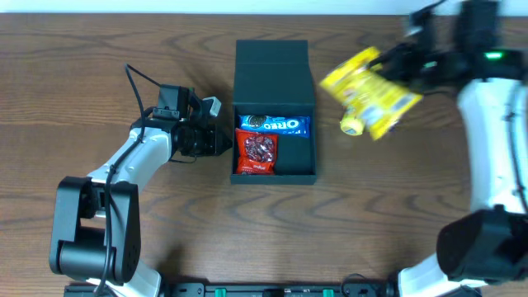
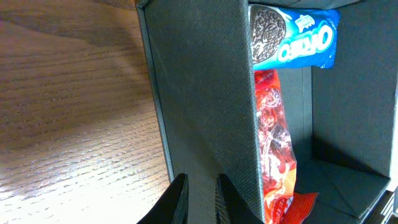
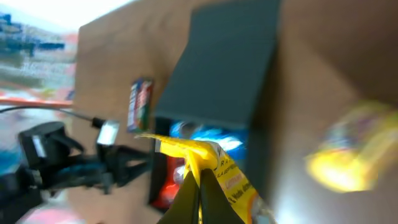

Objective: Pack container
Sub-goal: 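Grasp the yellow snack bag with the right gripper and lift it, then carry the yellow bag over the box with the right gripper, then lower the yellow bag into the box's left side and release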

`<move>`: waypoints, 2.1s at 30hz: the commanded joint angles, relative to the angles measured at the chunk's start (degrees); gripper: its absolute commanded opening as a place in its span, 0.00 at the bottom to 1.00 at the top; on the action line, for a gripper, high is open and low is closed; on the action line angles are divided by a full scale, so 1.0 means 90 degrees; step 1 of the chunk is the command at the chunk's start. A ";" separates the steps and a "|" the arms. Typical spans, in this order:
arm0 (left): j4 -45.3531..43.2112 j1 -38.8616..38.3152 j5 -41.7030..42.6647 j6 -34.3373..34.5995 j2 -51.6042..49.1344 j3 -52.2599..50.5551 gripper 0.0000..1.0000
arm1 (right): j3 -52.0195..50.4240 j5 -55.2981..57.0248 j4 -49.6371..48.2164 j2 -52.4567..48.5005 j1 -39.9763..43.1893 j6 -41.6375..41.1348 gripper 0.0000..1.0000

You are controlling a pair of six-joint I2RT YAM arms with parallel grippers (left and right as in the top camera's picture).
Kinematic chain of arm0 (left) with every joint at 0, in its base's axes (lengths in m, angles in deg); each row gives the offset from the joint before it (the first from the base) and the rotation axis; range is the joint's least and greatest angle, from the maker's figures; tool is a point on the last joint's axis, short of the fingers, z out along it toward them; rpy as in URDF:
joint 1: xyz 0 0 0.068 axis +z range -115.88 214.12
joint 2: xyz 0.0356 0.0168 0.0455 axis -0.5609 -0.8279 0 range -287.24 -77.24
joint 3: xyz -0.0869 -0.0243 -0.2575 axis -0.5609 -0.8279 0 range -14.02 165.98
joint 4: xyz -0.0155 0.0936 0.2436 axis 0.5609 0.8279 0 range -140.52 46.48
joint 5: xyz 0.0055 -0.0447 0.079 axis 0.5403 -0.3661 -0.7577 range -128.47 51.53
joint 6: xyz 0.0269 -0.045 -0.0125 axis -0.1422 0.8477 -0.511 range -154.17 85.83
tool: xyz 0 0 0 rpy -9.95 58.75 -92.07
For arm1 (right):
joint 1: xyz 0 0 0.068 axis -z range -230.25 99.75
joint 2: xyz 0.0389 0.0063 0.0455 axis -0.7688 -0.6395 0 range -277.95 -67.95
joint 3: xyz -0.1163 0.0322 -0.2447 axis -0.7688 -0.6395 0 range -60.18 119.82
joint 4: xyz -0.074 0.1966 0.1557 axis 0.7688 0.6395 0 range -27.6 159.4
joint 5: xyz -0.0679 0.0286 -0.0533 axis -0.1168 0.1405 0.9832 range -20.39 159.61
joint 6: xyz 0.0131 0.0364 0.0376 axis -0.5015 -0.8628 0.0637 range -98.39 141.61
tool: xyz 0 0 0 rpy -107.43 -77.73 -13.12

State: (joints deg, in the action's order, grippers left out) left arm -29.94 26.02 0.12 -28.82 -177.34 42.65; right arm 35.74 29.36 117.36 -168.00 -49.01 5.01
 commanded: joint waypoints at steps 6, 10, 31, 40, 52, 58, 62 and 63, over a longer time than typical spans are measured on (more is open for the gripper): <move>0.0010 -0.0019 -0.0029 -0.0022 -0.0046 -0.0041 0.12 | -0.0172 0.0512 -0.1052 0.0141 -0.1613 -0.3976 0.01; -0.0058 0.0007 -0.0024 -0.0019 -0.0046 -0.0041 0.12 | -0.0461 0.1129 -0.1005 0.0141 -0.2149 -0.5384 0.01; -0.0061 0.0119 -0.0024 -0.0019 -0.0046 -0.0041 0.14 | -0.2914 0.2560 -0.3565 0.0141 -0.3475 -0.9204 0.02; -0.0102 0.0117 -0.0022 -0.0017 -0.0046 -0.0041 0.14 | -0.2917 0.3264 -0.3643 0.0141 -0.3480 -0.9428 0.02; -0.0158 0.0117 -0.0022 0.0000 -0.0046 -0.0041 0.14 | -0.2922 0.3475 -0.3560 0.0051 -0.3546 -0.9160 0.02; -0.0158 0.0117 -0.0022 0.0005 -0.0046 -0.0041 0.14 | -0.2922 0.3570 -0.3912 -0.0129 -0.3721 -0.9224 0.02; -0.0155 0.0117 -0.0022 0.0005 -0.0046 -0.0041 0.14 | -0.2922 0.3682 -0.3942 -0.0148 -0.3791 -0.9221 0.02; -0.0158 0.0117 -0.0022 0.0005 -0.0046 -0.0041 0.14 | -0.2922 0.3721 -0.3944 -0.0148 -0.3808 -0.9221 0.02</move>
State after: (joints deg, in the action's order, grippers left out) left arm -31.32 26.85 0.12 -28.56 -177.34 42.65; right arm 9.49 60.92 82.04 -168.87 -82.28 -78.22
